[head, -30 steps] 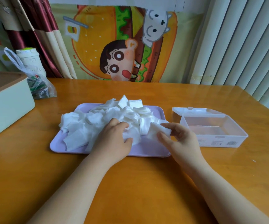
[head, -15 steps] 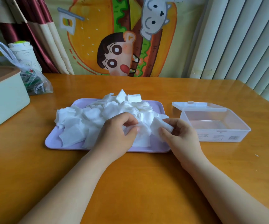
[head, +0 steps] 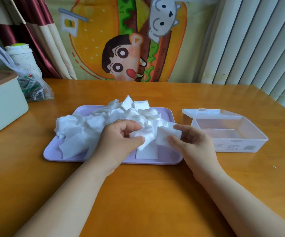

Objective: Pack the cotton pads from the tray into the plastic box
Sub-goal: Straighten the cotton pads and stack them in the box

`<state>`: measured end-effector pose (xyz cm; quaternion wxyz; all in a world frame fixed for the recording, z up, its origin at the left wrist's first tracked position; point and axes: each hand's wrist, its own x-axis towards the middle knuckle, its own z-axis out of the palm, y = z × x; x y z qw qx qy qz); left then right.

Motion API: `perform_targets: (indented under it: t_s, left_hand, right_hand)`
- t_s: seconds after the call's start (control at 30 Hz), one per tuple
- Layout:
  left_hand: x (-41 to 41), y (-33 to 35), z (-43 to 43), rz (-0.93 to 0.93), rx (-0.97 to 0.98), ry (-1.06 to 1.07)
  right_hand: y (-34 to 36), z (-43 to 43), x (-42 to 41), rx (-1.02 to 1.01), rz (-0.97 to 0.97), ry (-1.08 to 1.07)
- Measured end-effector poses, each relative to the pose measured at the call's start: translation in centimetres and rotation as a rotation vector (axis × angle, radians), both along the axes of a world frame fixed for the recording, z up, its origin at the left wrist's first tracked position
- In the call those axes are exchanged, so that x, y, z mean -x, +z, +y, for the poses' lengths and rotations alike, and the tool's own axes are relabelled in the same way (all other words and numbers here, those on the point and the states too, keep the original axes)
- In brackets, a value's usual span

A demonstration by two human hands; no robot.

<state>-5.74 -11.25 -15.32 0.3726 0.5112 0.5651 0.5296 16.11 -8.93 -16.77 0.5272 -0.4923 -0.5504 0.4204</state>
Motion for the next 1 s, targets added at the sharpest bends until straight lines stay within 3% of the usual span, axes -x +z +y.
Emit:
perform_targets:
  t_s: [0.07,0.2,0.4,0.5,0.6,0.77,1.0]
  left_hand:
    - [0.0,0.5,-0.1,-0.071,-0.002,-0.006]
    - [-0.8,1.2,-0.6,-0.266,-0.023,-0.225]
    - [-1.3,0.7,-0.6,-0.221,-0.025,-0.185]
    - [-1.1,0.6,-0.3,-0.25,-0.012,-0.114]
    - [-1.1,0.8,-0.2,-0.392,-0.004,-0.123]
    - [-1.0,0.8,-0.1,-0.405,-0.03,-0.087]
    - [-2.1,0.4,-0.5,-0.328,0.013,-0.169]
  right_hand:
    - [0.4,-0.1,-0.1,0.013,0.026,0.002]
    - [0.8,-0.1,-0.2,0.024,0.083,0.031]
    - [1.4,-0.6,0.1,0.033,0.077,0.137]
    - [1.2,-0.5,0.1,0.045,0.082,0.055]
    - [1.4,-0.4,-0.3,0.037,0.088,-0.043]
    - [1.3,-0.2,-0.7,-0.048,-0.004,-0.186]
    - [1.9,-1.0,0.2,0.063,0.136,0.177]
